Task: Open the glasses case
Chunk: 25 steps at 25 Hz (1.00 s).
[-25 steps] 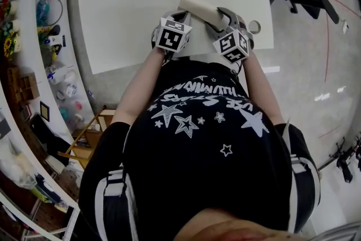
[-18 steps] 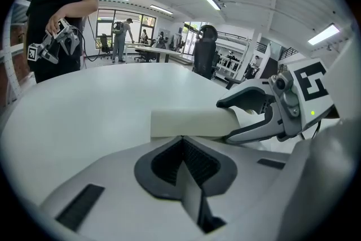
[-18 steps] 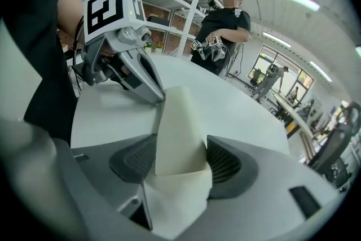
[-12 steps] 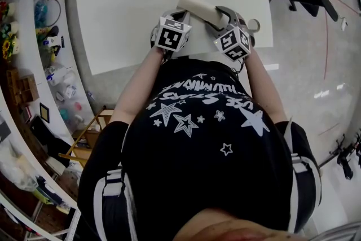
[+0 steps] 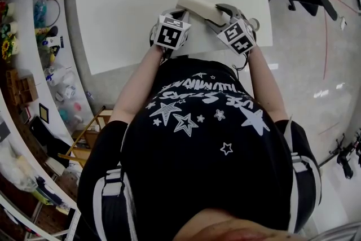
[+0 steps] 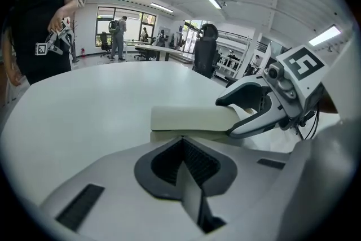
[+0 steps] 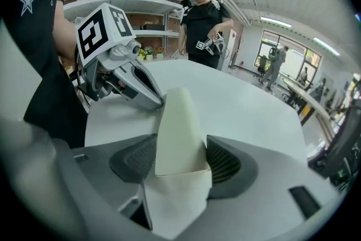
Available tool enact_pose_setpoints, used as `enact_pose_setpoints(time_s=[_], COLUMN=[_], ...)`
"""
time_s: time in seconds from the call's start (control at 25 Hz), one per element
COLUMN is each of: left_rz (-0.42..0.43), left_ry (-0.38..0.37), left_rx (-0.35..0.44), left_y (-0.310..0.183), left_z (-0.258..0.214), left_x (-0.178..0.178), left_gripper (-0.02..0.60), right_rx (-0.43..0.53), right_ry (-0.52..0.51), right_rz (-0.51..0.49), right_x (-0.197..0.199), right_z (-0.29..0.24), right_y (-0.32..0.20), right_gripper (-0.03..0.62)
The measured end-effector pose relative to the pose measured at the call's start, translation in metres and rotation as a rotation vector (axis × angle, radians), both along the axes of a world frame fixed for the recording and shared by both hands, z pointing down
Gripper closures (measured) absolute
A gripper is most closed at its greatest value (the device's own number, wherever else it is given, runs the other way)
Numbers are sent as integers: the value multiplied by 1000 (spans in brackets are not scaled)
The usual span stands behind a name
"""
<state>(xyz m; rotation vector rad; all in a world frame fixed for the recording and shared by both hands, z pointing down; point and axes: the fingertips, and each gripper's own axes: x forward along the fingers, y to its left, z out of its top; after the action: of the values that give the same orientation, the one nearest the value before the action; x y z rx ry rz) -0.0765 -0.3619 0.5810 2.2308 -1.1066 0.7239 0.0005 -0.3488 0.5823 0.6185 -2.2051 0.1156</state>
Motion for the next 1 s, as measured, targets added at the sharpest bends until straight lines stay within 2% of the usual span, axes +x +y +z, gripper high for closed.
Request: enact_pose_setpoints(time_s=[0.24,0.44,0.68,1.0], left_rz=[-1,-8,-21,-32], left_ry=[-4,0,6,14], left_rx=[-6,-13,-9,-17], left_y=[-1,-1,0,3], left_z=[0,1,-2,-2], left_x=[1,0,-2,-4], left_gripper=[569,569,569,569], right_rx=[-24,14,90,77], right_ry=[-12,-12,-88,-152], right_rz=[22,55,159,345], right_x=[1,1,11,36], right_z=[-1,-6,-31,-41], right_y=[-1,-2,-17,-46], right_gripper=[315,316,316,316])
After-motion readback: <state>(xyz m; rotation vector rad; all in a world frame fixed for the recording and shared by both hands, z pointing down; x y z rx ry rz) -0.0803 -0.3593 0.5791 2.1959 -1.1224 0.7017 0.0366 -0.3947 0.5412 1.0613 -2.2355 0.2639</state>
